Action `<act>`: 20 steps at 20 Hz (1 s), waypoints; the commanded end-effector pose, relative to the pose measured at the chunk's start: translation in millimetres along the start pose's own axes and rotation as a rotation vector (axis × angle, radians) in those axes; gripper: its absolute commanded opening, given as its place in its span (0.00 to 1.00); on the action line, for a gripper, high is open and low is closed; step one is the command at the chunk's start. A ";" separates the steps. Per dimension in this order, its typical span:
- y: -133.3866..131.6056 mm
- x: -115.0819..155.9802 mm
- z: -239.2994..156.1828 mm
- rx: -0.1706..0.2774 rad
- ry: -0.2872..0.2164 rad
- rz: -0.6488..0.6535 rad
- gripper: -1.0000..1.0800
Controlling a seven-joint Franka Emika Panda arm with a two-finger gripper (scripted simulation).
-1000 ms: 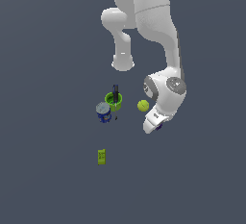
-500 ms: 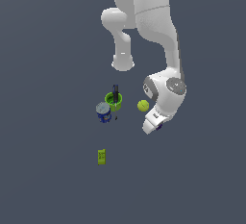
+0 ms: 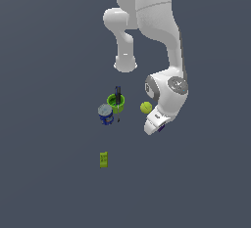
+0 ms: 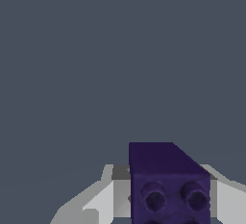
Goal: Pick up a designated object from a clutter of objects.
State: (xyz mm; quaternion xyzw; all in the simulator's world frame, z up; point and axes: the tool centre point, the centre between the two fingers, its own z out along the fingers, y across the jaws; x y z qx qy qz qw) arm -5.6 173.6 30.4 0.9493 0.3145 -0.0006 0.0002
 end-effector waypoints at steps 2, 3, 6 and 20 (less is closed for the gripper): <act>7.3 -7.7 -11.1 -0.001 0.001 0.001 0.00; 9.9 -10.7 -15.2 -0.001 0.001 0.001 0.00; 19.0 -21.3 -29.9 -0.001 0.001 0.000 0.00; 85.5 -97.8 -137.9 0.000 0.002 0.000 0.00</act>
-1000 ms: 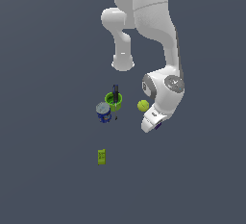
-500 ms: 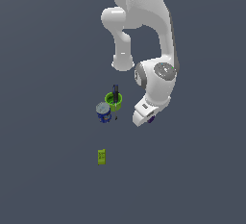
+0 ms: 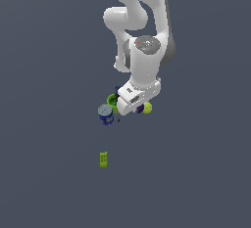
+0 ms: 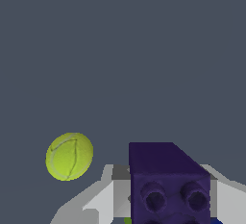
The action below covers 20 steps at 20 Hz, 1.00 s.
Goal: Pick up a designated object from a clutter of objects.
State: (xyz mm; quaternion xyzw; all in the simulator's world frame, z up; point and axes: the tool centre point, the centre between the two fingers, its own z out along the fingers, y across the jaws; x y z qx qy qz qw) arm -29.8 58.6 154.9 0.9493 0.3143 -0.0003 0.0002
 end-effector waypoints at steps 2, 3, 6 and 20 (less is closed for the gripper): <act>19.1 -22.4 -32.2 0.002 0.002 -0.001 0.00; 24.8 -28.8 -41.6 0.002 0.002 -0.001 0.00; 42.0 -48.1 -69.8 0.003 0.003 -0.001 0.00; 122.7 -134.3 -197.3 0.003 0.003 0.000 0.00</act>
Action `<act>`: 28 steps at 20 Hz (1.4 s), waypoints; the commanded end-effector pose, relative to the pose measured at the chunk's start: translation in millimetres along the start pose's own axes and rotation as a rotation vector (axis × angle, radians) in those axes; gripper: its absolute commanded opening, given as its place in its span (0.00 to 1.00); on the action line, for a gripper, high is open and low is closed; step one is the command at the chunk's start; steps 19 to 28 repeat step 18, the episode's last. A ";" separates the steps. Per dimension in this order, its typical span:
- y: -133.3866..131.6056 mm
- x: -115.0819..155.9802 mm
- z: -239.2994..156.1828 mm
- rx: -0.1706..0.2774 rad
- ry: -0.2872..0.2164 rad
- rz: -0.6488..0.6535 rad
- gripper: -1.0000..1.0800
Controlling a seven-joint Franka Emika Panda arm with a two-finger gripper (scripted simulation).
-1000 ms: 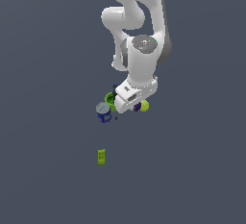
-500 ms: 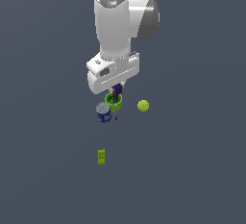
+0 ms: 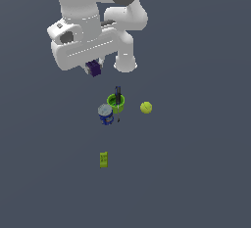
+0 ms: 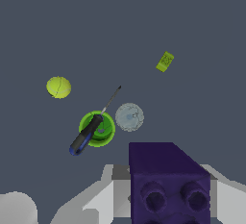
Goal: Pick up a designated object from a clutter of objects.
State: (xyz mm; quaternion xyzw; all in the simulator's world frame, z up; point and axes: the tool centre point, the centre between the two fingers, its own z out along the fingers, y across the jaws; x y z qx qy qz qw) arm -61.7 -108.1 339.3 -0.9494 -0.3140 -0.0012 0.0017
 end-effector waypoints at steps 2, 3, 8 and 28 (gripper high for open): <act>17.9 -18.8 -28.2 0.000 -0.002 0.000 0.00; 22.5 -23.3 -35.1 0.000 -0.002 0.000 0.00; 40.9 -39.8 -62.0 -0.002 -0.003 0.000 0.00; 54.5 -49.8 -80.2 -0.003 -0.004 0.000 0.00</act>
